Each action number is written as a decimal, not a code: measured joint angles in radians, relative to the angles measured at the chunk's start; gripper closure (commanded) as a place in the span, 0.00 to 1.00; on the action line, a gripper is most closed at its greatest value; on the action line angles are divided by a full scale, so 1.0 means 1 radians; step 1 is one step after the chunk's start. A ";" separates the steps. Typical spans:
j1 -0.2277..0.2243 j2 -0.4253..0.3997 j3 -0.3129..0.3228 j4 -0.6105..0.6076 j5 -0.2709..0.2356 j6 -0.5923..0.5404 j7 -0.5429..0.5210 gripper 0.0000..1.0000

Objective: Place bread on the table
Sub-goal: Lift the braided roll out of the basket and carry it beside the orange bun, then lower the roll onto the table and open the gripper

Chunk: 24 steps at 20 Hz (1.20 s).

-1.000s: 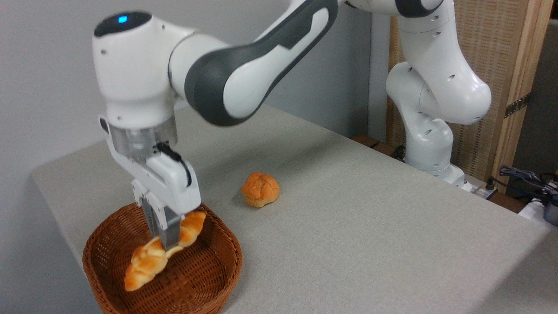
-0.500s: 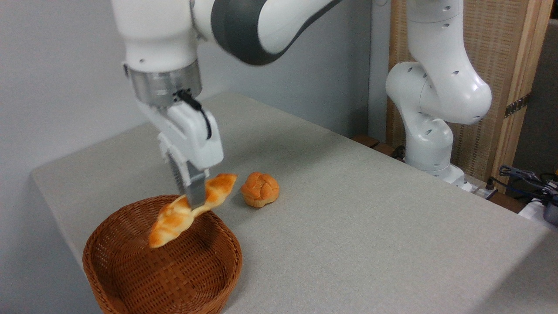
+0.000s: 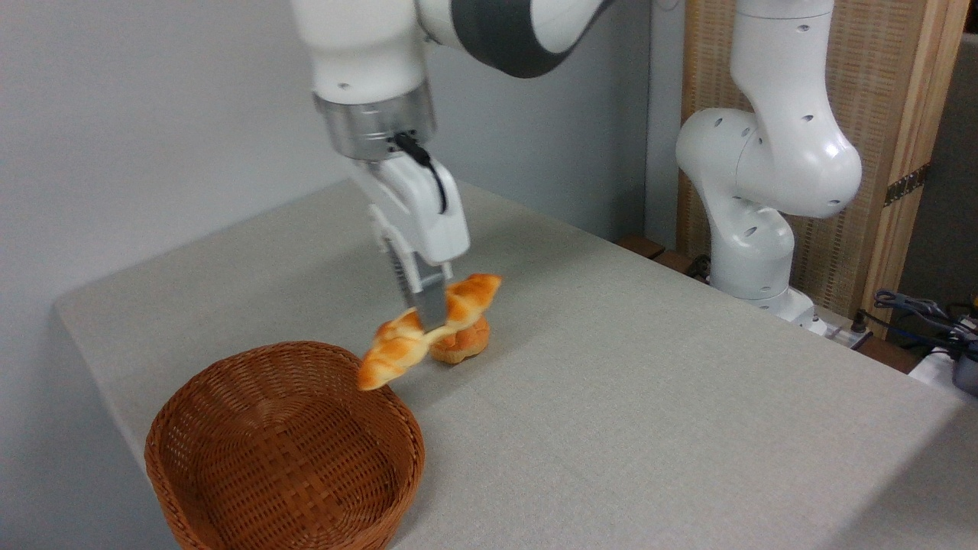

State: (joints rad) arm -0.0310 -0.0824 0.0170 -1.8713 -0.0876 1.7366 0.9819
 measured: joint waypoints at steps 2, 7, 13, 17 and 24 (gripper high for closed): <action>-0.002 -0.063 -0.002 -0.093 0.001 0.002 0.027 0.76; -0.004 -0.117 -0.003 -0.203 0.003 0.008 0.038 0.54; -0.006 -0.117 -0.004 -0.217 0.047 0.009 0.038 0.25; -0.005 -0.118 -0.004 -0.216 0.069 0.010 0.038 0.09; 0.004 -0.131 0.002 -0.216 0.095 0.009 0.038 0.00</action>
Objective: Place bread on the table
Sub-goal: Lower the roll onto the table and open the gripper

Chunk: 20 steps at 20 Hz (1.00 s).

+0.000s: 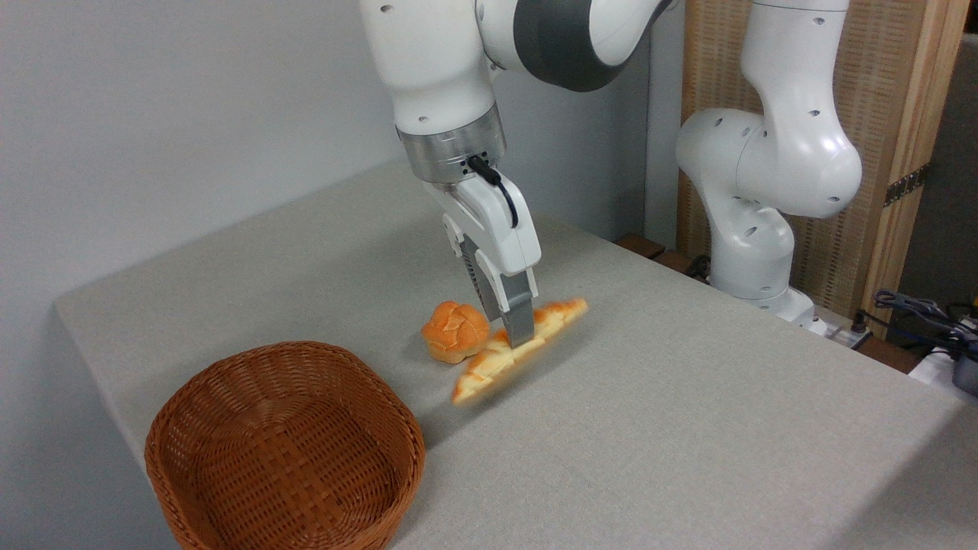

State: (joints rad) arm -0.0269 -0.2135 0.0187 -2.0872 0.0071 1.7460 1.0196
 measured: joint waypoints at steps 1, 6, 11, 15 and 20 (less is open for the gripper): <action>0.002 -0.002 0.001 0.000 0.000 -0.001 0.000 0.00; 0.005 -0.004 0.001 0.000 0.000 -0.001 0.000 0.00; 0.005 -0.004 0.001 0.000 0.000 -0.001 0.000 0.00; 0.006 -0.005 0.001 0.001 0.000 -0.001 0.000 0.00; 0.008 -0.008 0.000 0.070 0.000 -0.003 -0.028 0.00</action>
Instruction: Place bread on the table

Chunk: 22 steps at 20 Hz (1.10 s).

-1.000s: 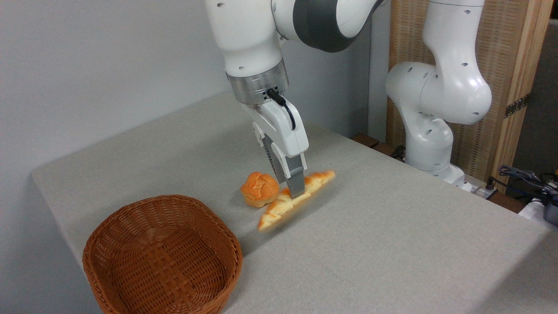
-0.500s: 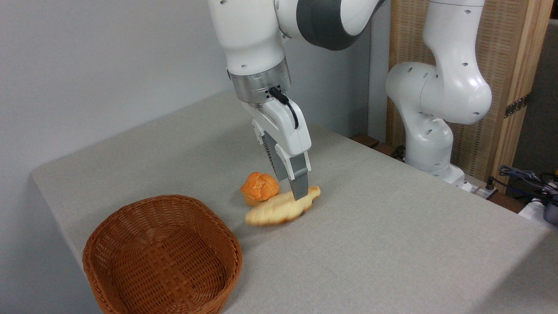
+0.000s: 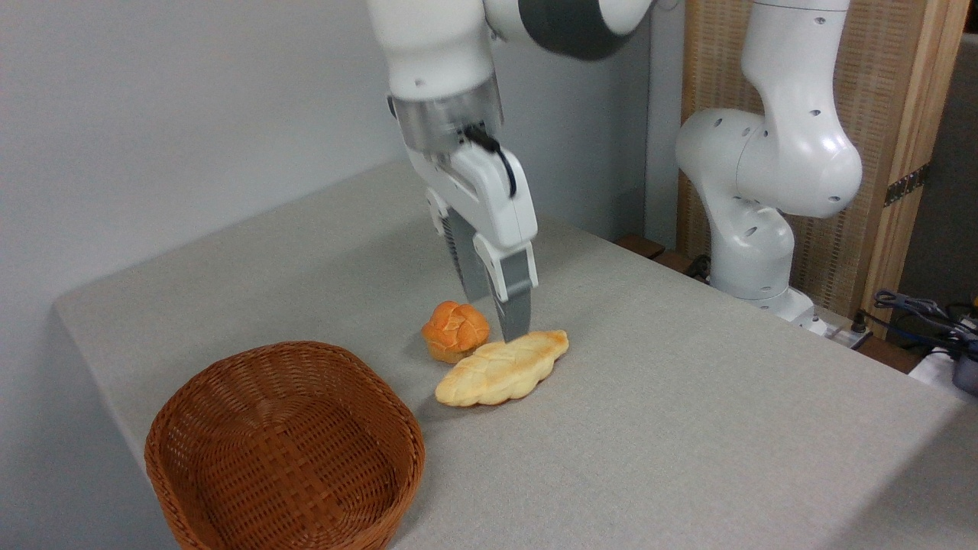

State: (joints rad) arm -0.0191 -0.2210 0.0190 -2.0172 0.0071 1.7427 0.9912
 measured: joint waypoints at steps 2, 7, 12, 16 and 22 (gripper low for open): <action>0.000 0.007 -0.004 0.054 -0.004 -0.033 -0.058 0.00; -0.008 0.106 -0.011 0.332 -0.060 -0.201 -0.189 0.00; -0.015 0.173 -0.011 0.437 -0.063 -0.222 -0.226 0.00; -0.023 0.196 -0.011 0.458 -0.059 -0.196 -0.234 0.00; -0.023 0.198 -0.010 0.452 -0.059 -0.124 -0.234 0.00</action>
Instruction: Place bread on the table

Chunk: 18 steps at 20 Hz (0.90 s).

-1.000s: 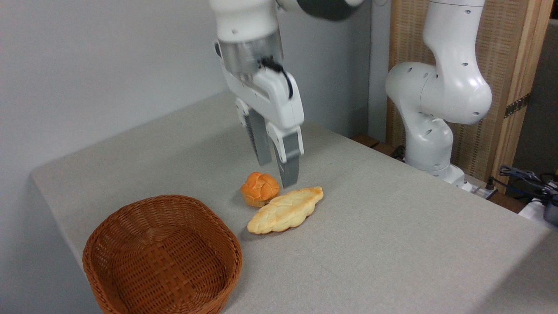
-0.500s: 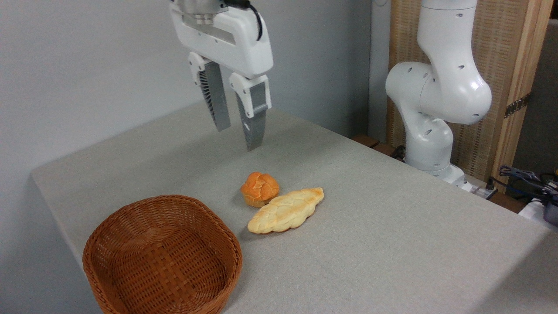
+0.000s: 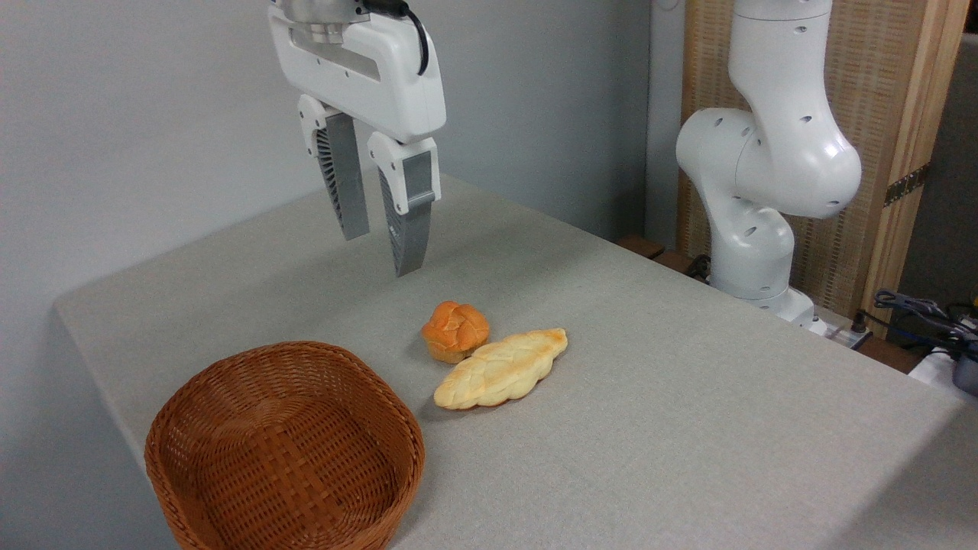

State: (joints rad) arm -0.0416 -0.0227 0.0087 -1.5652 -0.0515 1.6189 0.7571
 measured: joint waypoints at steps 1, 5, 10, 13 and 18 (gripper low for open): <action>0.000 0.000 0.000 -0.009 0.000 0.021 0.000 0.00; -0.001 0.000 0.000 -0.037 0.000 0.050 0.000 0.00; -0.005 -0.004 -0.003 -0.053 0.000 0.051 -0.001 0.00; -0.008 -0.004 -0.006 -0.055 0.000 0.040 -0.015 0.00; -0.009 -0.006 -0.009 -0.058 0.000 0.007 -0.021 0.00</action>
State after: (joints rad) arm -0.0504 -0.0283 -0.0005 -1.6235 -0.0515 1.6262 0.7360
